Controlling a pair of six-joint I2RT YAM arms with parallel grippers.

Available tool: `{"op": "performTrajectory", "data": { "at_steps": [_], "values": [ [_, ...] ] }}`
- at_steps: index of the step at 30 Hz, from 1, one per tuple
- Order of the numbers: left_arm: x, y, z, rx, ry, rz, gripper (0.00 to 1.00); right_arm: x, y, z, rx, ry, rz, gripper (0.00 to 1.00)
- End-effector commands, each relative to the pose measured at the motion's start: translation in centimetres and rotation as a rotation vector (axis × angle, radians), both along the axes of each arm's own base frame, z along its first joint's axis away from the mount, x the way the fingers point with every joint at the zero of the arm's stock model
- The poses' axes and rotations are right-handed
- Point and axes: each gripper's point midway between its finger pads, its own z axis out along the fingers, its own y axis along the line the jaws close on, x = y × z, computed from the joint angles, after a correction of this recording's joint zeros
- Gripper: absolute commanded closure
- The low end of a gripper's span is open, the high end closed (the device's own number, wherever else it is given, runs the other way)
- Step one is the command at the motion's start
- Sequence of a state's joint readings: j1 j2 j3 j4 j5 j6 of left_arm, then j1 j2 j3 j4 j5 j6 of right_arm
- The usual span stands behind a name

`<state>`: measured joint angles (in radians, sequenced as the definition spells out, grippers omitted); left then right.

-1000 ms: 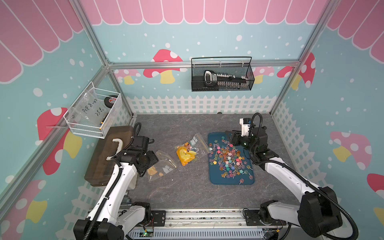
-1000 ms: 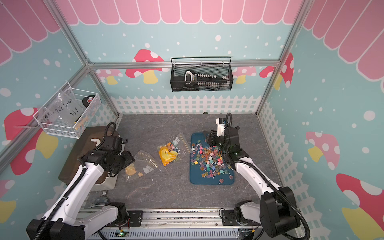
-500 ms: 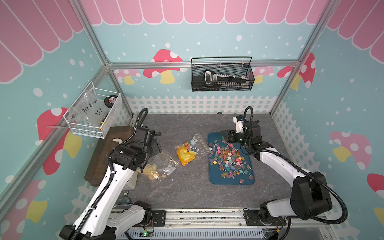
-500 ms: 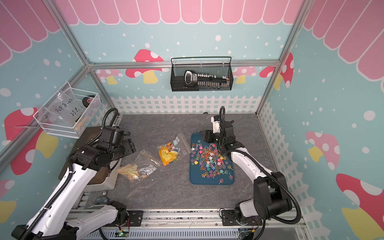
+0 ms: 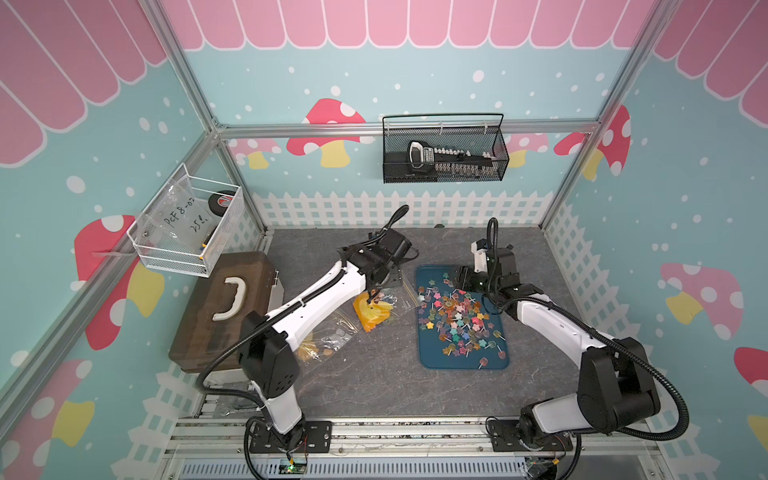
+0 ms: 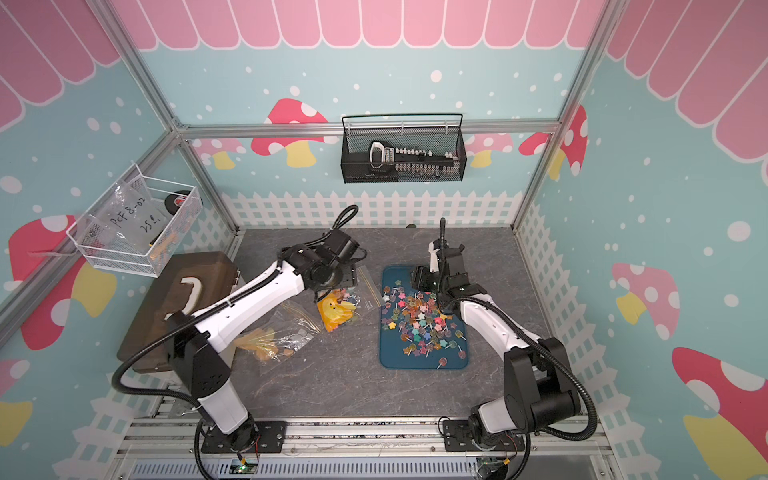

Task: Pour candies out of the ziploc bag
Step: Open the ziploc bag at the center of the board.

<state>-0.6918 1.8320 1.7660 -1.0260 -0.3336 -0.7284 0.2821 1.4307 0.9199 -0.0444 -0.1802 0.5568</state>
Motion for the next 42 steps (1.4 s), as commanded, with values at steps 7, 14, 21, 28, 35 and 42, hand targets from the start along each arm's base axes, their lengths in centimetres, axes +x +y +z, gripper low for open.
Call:
{"op": "performTrajectory", "data": {
  "at_steps": [7, 14, 21, 28, 35, 42],
  "values": [
    [2.8, -5.2, -2.4, 0.045, 0.029, 0.008, 0.24, -1.8, 0.0, -1.1, 0.042, 0.035, 0.005, 0.33],
    [3.8, -6.7, -6.2, 0.184, 0.069, -0.013, 0.26, -3.6, -1.5, -1.4, 0.01, 0.011, -0.036, 0.33],
    [4.8, -6.2, -8.4, 0.267, 0.053, 0.032, 0.27, -4.0, -1.7, -0.8, 0.006, -0.01, -0.032, 0.33],
    [5.9, -6.5, -9.9, 0.306, 0.042, 0.036, 0.34, -4.0, -1.5, -0.7, 0.017, -0.009, -0.025, 0.34],
    [6.0, -5.8, -11.9, 0.387, 0.058, 0.023, 0.38, -4.0, -1.5, -0.6, 0.012, -0.013, -0.024, 0.34],
    [5.9, -5.4, -12.3, 0.413, 0.061, 0.025, 0.47, -4.0, -1.6, -0.7, 0.009, -0.011, -0.027, 0.35]
  ]
}}
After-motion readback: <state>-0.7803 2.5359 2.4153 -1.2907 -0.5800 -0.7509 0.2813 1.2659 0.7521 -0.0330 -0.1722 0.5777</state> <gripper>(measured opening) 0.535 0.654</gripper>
